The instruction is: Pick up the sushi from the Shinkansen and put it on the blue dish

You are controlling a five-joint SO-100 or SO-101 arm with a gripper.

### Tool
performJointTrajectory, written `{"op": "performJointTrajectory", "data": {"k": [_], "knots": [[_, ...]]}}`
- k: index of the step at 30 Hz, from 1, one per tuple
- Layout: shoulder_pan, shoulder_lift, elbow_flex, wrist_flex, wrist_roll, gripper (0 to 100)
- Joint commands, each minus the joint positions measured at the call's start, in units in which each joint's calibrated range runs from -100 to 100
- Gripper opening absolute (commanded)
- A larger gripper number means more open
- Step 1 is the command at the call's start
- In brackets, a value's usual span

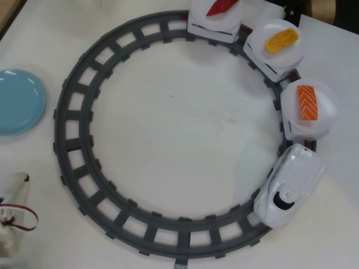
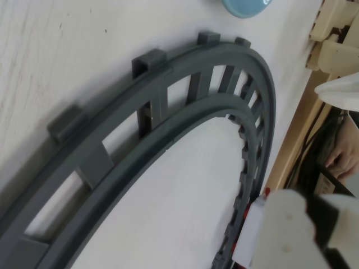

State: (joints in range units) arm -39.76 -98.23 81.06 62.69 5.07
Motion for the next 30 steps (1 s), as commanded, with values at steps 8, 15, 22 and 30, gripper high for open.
{"op": "performJointTrajectory", "data": {"k": [8,15,22,30], "knots": [[0.4,0.1,-0.5,-0.1,0.0,3],[0.4,0.1,-0.5,-0.3,0.0,3],[0.4,0.1,-0.3,-0.4,0.0,3],[0.5,0.1,-0.2,-0.5,0.0,3]]}}
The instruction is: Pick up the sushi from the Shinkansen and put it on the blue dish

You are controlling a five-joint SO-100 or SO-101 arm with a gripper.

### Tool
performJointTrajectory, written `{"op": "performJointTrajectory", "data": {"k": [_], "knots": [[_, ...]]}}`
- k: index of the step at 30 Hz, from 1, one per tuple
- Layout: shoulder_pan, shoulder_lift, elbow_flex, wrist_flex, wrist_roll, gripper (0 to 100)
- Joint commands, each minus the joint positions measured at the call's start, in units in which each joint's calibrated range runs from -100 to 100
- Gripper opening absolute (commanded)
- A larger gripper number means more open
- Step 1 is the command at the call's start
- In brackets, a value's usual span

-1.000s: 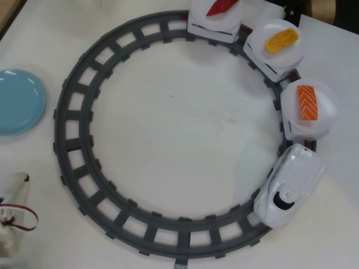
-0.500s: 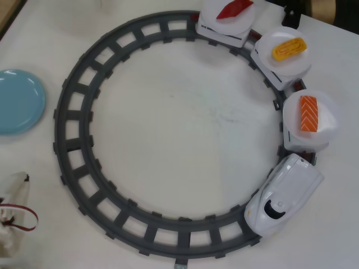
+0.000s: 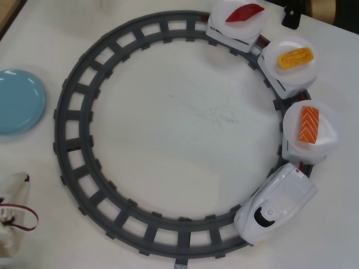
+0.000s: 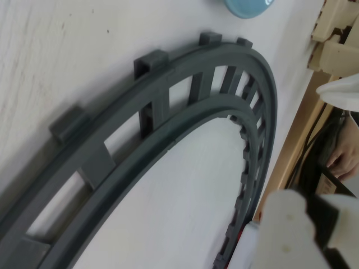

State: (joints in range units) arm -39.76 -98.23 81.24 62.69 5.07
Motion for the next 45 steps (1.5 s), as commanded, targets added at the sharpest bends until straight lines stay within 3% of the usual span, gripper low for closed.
{"op": "performJointTrajectory", "data": {"k": [1,23,32,45], "knots": [[0.5,0.1,-0.4,-0.5,0.0,3],[0.7,0.1,-0.6,-0.2,0.0,3],[4.9,1.0,-5.6,-0.7,0.1,3],[15.9,34.0,-28.0,-3.2,0.5,3]]}}
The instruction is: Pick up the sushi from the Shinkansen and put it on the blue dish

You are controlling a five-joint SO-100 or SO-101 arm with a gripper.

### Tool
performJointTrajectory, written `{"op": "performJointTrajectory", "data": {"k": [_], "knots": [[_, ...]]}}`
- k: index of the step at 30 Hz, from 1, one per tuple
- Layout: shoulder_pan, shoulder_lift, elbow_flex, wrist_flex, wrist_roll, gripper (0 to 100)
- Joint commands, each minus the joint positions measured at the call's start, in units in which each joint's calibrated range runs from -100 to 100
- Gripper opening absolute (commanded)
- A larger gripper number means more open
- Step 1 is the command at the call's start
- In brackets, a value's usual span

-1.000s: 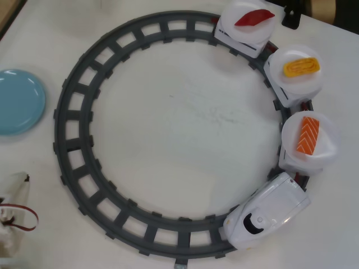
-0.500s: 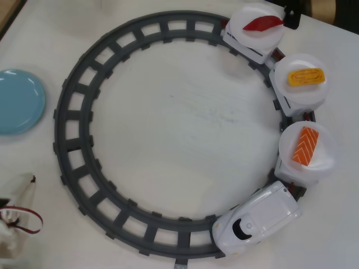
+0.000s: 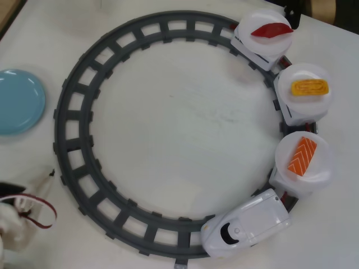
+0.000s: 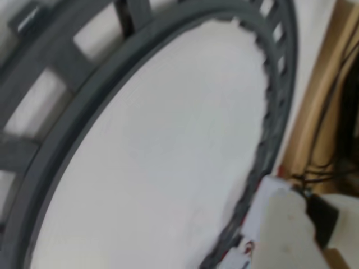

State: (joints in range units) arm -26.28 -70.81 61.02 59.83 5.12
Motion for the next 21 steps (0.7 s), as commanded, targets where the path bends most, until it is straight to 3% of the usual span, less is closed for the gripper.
{"op": "performJointTrajectory", "data": {"k": [1,10,21], "knots": [[3.2,8.9,-9.7,0.8,1.4,3],[11.7,19.8,-21.3,7.0,6.1,3],[25.2,23.8,-22.1,7.6,16.1,3]]}}
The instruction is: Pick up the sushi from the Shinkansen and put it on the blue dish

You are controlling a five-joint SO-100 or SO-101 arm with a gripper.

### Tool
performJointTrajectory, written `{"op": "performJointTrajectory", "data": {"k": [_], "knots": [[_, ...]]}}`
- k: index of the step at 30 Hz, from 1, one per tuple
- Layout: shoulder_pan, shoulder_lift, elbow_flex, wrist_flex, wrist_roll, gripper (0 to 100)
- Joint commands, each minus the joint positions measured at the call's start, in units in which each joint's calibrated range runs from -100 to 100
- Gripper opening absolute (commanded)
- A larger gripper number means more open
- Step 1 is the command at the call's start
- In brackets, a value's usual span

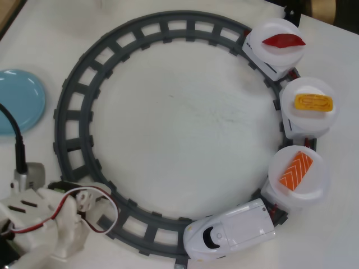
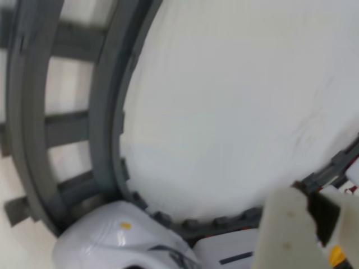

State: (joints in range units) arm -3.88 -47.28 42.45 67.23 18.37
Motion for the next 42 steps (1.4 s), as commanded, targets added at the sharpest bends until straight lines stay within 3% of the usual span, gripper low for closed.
{"op": "performJointTrajectory", "data": {"k": [1,10,17,42], "knots": [[3.9,0.3,-3.5,0.2,4.1,3],[11.8,0.4,-2.8,-0.7,14.7,3],[18.1,2.1,-2.1,-8.0,20.3,3],[25.2,21.3,-13.5,-24.6,30.5,3]]}}
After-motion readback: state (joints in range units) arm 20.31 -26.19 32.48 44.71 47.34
